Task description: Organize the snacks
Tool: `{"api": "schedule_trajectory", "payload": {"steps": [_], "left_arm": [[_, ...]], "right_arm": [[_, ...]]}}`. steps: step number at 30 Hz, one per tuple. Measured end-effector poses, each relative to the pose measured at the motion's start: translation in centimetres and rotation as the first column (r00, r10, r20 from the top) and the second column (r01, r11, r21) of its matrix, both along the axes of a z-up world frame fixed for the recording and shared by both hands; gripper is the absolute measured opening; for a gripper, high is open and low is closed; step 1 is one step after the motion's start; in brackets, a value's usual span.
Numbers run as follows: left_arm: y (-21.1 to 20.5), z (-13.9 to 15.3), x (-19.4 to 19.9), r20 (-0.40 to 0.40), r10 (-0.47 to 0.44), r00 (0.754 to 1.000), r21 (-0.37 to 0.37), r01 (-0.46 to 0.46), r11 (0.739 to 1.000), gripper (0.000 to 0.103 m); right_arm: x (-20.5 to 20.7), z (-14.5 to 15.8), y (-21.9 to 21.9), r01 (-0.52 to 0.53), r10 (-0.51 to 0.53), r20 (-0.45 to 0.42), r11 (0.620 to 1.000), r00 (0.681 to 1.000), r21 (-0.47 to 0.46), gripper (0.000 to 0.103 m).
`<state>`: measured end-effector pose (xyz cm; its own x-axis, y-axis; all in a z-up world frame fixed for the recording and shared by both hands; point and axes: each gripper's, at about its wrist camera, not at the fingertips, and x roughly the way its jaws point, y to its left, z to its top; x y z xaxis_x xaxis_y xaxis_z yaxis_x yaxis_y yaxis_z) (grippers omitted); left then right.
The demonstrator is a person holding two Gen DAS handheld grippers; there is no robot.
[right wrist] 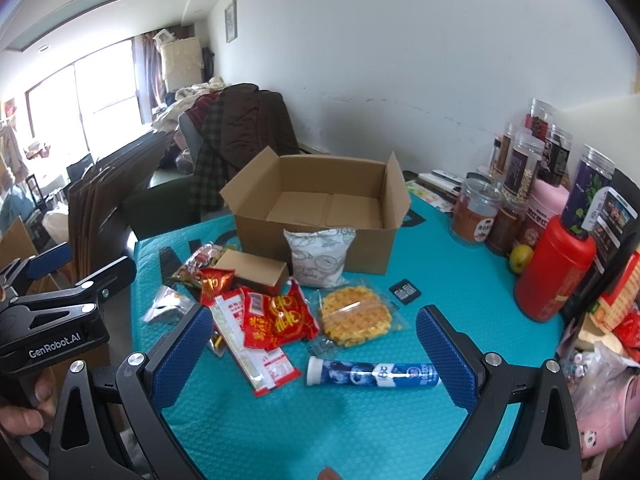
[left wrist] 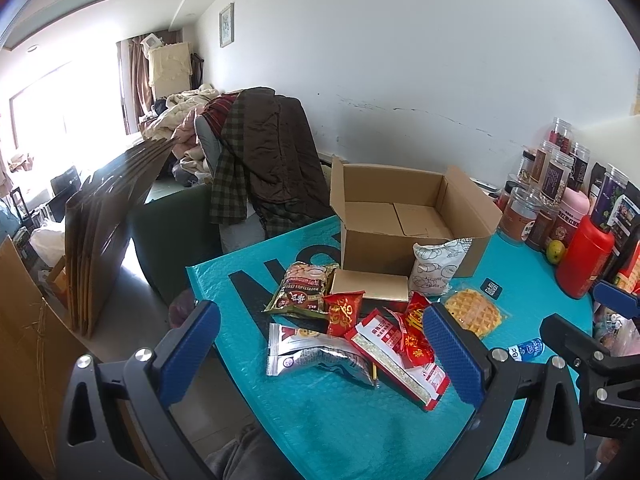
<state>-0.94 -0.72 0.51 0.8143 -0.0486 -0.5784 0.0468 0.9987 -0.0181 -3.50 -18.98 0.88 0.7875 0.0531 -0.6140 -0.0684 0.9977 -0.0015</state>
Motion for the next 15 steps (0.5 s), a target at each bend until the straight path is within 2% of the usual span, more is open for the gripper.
{"api": "schedule_trajectory", "payload": {"steps": [15], "left_arm": [[-2.1, 0.0, 1.2, -0.031, -0.089, 0.996, 0.037, 0.09, 0.995, 0.103]], "right_arm": [[0.9, -1.3, -1.6, 0.016, -0.015, -0.023, 0.999, 1.0, 0.031, 0.103]]}}
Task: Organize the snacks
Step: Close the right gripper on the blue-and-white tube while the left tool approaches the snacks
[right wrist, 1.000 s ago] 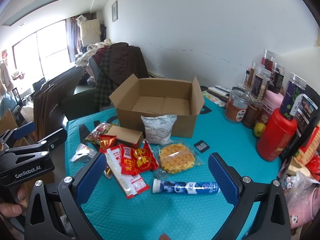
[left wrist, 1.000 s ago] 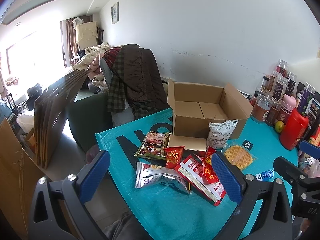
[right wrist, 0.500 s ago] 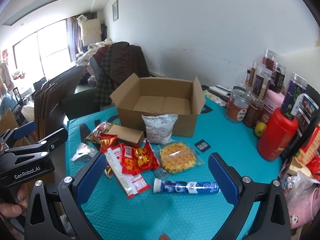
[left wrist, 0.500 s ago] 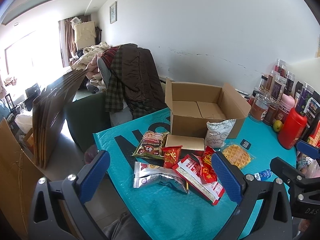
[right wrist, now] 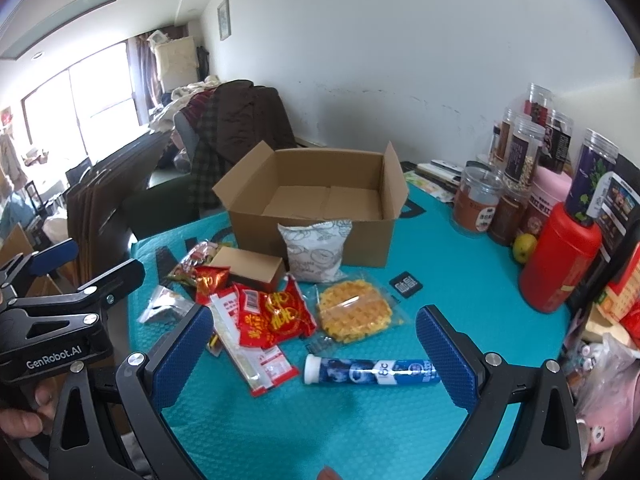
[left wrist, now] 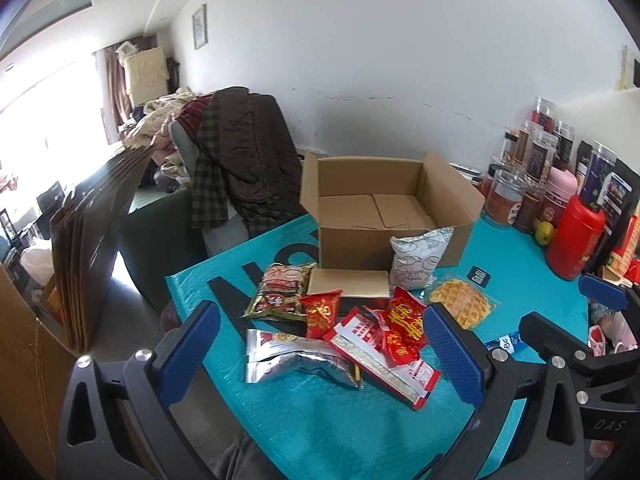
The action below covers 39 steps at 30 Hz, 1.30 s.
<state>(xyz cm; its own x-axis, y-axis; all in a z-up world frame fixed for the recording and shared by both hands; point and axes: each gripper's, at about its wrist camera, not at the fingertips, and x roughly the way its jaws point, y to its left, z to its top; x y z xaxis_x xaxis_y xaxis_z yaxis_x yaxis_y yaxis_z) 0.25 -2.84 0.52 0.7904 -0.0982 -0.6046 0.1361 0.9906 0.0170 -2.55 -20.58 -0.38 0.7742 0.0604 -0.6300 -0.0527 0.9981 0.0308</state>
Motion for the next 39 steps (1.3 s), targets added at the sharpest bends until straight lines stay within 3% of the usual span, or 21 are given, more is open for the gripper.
{"api": "schedule_trajectory", "payload": {"steps": [8, 18, 23, 28, 35, 39], "left_arm": [[-2.0, -1.4, 1.4, -0.054, -0.081, 0.995, 0.007, 0.082, 0.997, 0.103], [-4.1, -4.7, 2.9, -0.136, -0.163, 0.977, -0.015, 0.163, 0.987, 0.103], [-3.6, -5.9, 3.4, -0.151, -0.152, 0.977, -0.017, 0.151, 0.988, 0.103], [-2.8, -7.2, 4.4, -0.182, -0.147, 0.972, -0.038, 0.142, 0.989, 0.103], [-2.2, -8.6, 5.4, -0.214, -0.127, 0.969, -0.029, 0.123, 0.992, 0.103], [-1.9, -9.1, 5.4, -0.23, -0.12, 0.966, -0.031, 0.115, 0.993, 0.103]], "right_arm": [[0.1, -2.2, -2.4, 0.067, -0.066, -0.048, 0.998, 0.997, 0.017, 0.103], [1.4, -6.0, -4.9, 0.197, -0.187, -0.163, 0.979, 0.969, 0.048, 0.103], [2.0, -7.5, -5.8, 0.278, -0.251, -0.214, 0.954, 0.944, 0.108, 0.092], [2.9, -9.3, -6.9, 0.348, -0.293, -0.298, 0.926, 0.908, 0.148, 0.072], [4.2, -11.7, -8.1, 0.421, -0.326, -0.395, 0.889, 0.859, 0.18, 0.071], [5.0, -12.1, -8.2, 0.424, -0.319, -0.402, 0.882, 0.858, 0.205, 0.071]]}}
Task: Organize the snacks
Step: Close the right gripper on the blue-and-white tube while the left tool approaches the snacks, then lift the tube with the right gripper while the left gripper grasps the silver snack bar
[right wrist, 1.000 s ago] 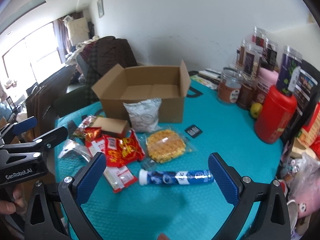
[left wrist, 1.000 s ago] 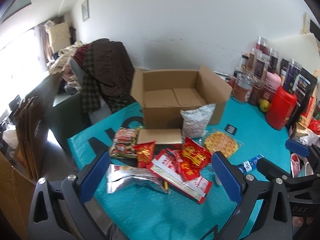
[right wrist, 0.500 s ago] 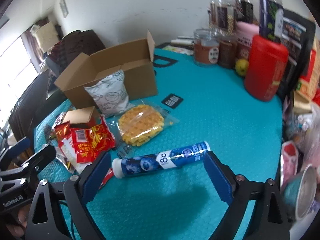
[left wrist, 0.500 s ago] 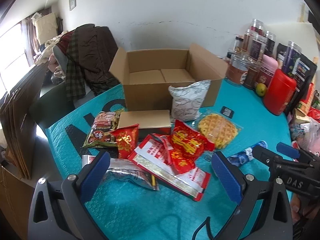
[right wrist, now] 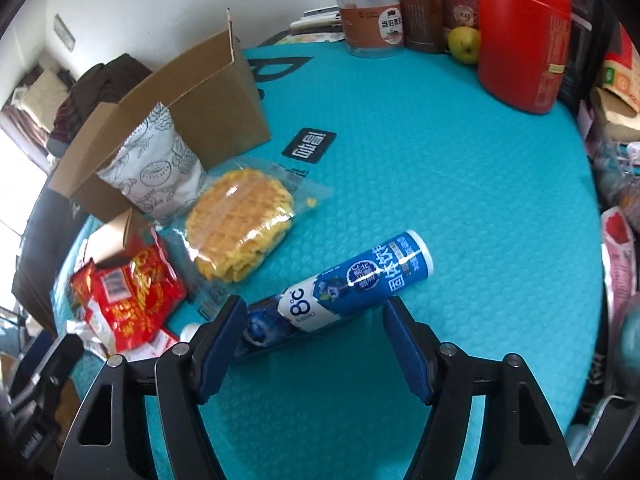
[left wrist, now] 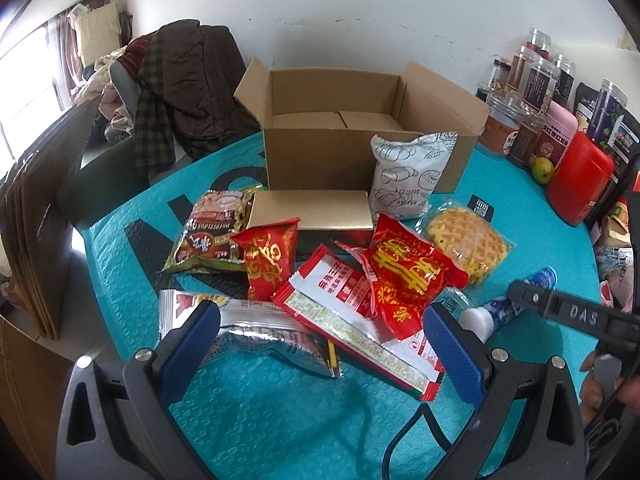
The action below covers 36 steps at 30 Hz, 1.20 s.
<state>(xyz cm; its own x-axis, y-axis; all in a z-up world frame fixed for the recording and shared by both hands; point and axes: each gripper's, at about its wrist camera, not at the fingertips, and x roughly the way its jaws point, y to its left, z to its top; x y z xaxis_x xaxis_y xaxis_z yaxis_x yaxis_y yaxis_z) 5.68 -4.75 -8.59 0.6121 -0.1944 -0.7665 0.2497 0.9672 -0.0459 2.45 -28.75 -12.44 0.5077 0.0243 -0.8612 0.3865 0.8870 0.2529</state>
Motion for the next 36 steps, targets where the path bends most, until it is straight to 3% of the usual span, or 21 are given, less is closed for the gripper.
{"api": "schedule_trajectory", "payload": {"steps": [7, 8, 10, 21, 24, 28, 36], "left_arm": [[1.0, -0.5, 0.0, 0.005, 0.034, 0.999, 0.012, -0.034, 0.999, 0.103], [1.2, -0.5, 0.0, 0.007, 0.042, 0.999, 0.015, -0.042, 0.999, 0.103], [1.7, -0.7, 0.1, 0.002, 0.06, 0.998, 0.018, -0.06, 0.998, 0.103], [3.7, -2.9, 1.5, -0.049, 0.133, 0.99, 0.072, -0.129, 0.989, 0.103], [3.6, -3.6, 2.1, -0.069, 0.118, 0.991, 0.107, -0.11, 0.988, 0.103], [4.1, -3.8, 2.4, -0.087, 0.108, 0.99, 0.07, -0.102, 0.992, 0.103], [2.8, -4.4, 2.9, -0.091, 0.035, 0.995, 0.137, -0.022, 0.99, 0.103]], "right_arm": [[1.5, -0.9, 1.1, -0.041, 0.04, -0.01, 0.999, 0.999, -0.03, 0.071], [1.5, -0.8, 1.5, -0.055, 0.056, 0.0, 0.997, 0.998, -0.051, 0.07], [1.5, -0.9, 2.0, -0.088, 0.088, 0.012, 0.995, 0.996, -0.047, 0.057], [-0.9, -0.9, 4.1, -0.18, 0.19, 0.05, 0.972, 0.981, -0.148, 0.051], [-0.9, -1.1, 3.9, -0.183, 0.191, 0.056, 0.975, 0.98, -0.128, 0.051], [-0.5, -1.2, 3.7, -0.191, 0.199, 0.054, 0.972, 0.978, -0.135, 0.052], [-0.2, -1.2, 3.7, -0.193, 0.203, 0.057, 0.971, 0.978, -0.144, 0.052]]}}
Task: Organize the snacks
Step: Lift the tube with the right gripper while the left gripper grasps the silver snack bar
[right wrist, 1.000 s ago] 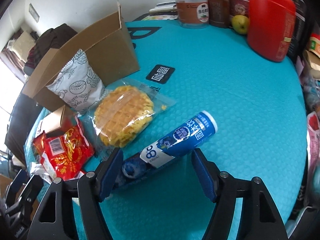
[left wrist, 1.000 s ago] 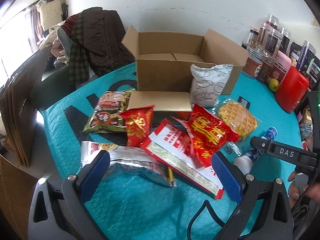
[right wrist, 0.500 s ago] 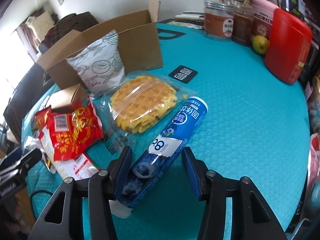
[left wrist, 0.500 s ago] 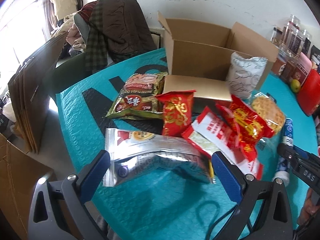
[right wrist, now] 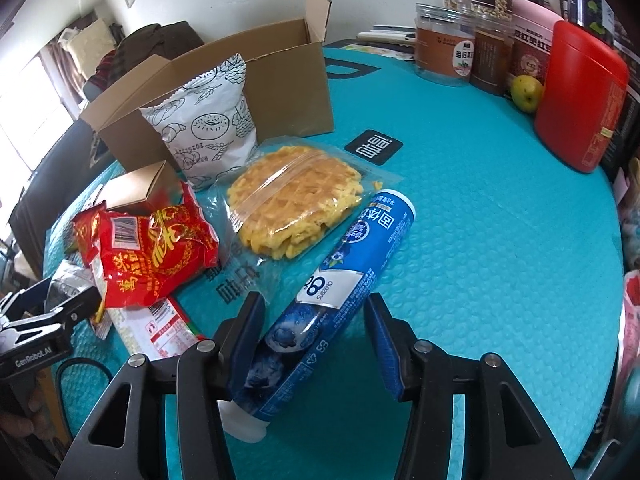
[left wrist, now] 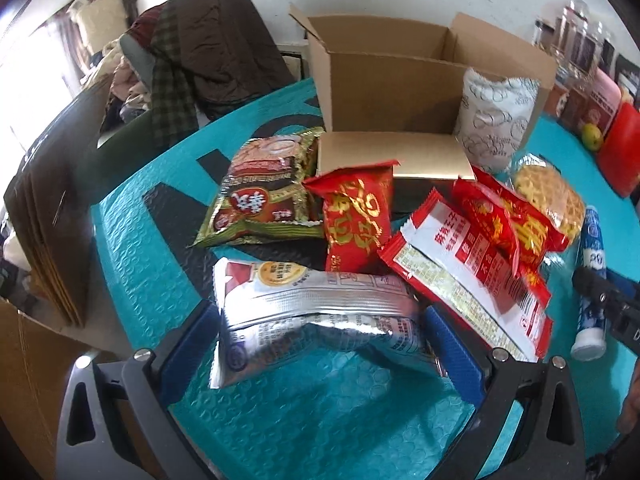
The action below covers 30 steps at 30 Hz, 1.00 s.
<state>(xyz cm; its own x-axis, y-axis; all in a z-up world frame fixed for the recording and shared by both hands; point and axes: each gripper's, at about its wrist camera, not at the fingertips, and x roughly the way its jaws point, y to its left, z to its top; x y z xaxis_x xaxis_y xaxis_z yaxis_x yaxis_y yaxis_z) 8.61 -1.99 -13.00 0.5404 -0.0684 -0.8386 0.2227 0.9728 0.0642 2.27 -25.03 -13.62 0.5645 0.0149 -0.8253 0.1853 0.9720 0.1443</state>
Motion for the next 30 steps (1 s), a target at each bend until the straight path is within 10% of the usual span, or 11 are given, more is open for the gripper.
{"api": "schedule_trajectory", "payload": {"steps": [30], "left_arm": [[-1.2, 0.6, -5.5, -0.029, -0.082, 0.996, -0.039, 0.081, 0.996, 0.103]], "right_arm": [[-1.6, 0.0, 0.3, -0.084, 0.084, -0.016, 0.996, 0.996, -0.034, 0.045]]}}
